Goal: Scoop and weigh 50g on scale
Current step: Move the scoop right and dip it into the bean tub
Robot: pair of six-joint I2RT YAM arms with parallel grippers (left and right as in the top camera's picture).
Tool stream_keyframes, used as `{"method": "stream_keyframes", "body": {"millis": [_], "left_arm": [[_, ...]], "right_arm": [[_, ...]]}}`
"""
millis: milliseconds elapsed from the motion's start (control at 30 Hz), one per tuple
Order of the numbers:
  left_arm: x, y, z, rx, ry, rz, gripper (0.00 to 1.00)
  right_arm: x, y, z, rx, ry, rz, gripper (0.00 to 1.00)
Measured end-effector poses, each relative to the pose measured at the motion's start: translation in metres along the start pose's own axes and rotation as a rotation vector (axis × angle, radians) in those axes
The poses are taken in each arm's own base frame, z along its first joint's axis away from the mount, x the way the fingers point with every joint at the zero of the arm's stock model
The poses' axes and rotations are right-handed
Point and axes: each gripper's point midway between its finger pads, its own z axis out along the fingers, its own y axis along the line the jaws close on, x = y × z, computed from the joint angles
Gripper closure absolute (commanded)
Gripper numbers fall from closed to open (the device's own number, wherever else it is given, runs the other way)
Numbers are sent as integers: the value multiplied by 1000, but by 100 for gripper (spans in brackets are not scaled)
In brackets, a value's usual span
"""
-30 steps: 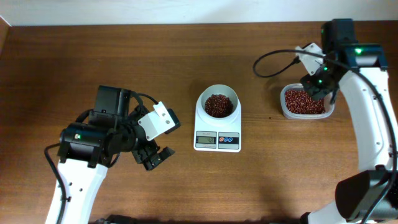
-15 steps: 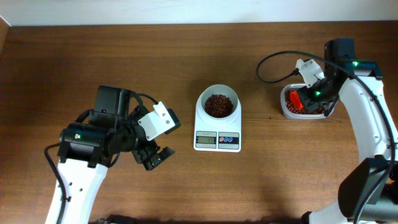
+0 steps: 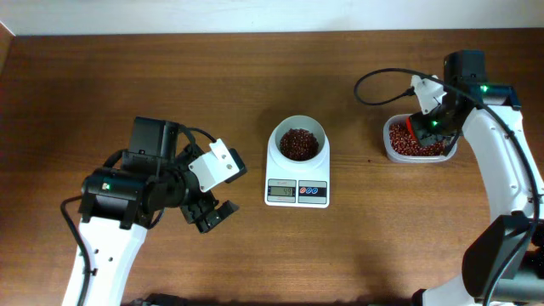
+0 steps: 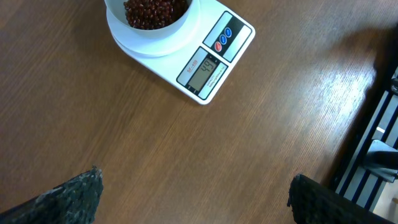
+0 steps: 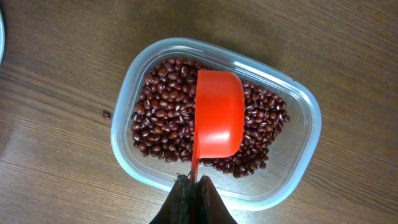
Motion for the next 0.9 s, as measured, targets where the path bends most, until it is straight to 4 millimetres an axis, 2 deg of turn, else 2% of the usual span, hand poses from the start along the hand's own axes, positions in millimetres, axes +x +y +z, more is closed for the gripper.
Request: {"method": "stream_keyframes", "body": {"millis": [267,467,700,900], "left_arm": [[0,0,0,0,0,0,1],[0,0,0,0,0,0,1],[0,0,0,0,0,0,1],[0,0,0,0,0,0,1]], "right_arm": [[5,2,16,-17,42,3,96],[2,9,16,-59,24,5,96],[7,30,13,-172,37,12,96],[7,35,12,-211,32,36,96]]}}
